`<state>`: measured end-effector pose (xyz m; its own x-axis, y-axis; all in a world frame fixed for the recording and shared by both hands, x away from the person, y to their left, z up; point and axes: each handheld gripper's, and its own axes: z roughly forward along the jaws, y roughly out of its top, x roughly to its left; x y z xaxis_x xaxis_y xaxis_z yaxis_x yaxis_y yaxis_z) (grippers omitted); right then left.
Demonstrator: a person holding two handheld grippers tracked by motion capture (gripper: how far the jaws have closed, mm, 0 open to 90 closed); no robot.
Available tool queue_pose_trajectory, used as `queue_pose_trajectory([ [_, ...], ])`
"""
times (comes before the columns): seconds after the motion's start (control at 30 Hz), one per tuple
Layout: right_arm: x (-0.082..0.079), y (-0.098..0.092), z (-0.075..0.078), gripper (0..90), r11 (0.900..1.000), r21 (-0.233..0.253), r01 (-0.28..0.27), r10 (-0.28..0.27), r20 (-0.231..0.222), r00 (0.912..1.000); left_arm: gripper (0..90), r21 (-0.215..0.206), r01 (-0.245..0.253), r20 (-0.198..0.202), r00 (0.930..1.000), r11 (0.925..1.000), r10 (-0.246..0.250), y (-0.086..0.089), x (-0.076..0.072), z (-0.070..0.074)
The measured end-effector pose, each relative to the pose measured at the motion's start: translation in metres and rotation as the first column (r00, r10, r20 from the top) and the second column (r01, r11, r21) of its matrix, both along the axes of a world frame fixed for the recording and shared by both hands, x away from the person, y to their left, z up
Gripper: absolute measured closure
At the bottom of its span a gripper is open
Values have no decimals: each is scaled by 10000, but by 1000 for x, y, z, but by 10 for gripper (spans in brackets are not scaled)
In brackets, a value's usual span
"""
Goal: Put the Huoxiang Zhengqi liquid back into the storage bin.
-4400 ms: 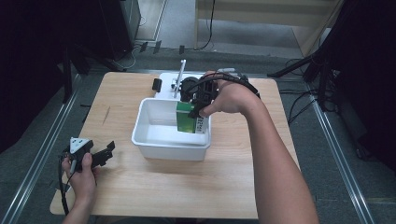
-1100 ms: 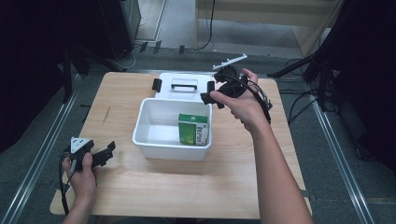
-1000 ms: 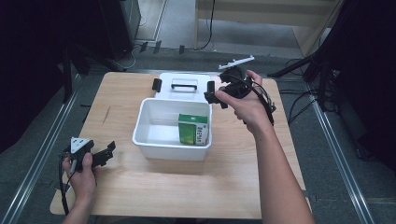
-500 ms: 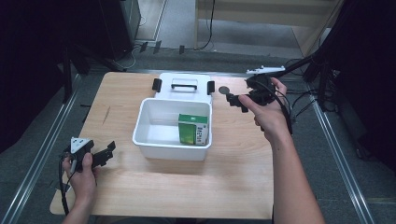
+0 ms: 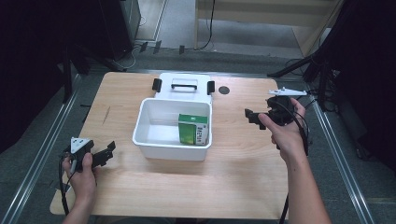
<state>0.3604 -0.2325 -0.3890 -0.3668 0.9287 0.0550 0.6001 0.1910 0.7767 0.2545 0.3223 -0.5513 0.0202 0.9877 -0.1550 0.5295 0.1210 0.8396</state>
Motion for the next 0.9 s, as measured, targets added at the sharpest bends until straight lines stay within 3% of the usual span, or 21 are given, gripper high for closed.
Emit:
queue_pose_trajectory([
  [0.43, -33, -42, -43, 0, 9974, 403, 594, -590, -111, 9982, 147, 12, -8, 18, 10000, 10000, 7, 0, 0, 0],
  [0.9, -69, -86, -84, 0, 9879, 533, 1456, -1470, 239, 9888, 147, 51, -16, 66, 10000, 10000, 15, -1, -1, 0],
])
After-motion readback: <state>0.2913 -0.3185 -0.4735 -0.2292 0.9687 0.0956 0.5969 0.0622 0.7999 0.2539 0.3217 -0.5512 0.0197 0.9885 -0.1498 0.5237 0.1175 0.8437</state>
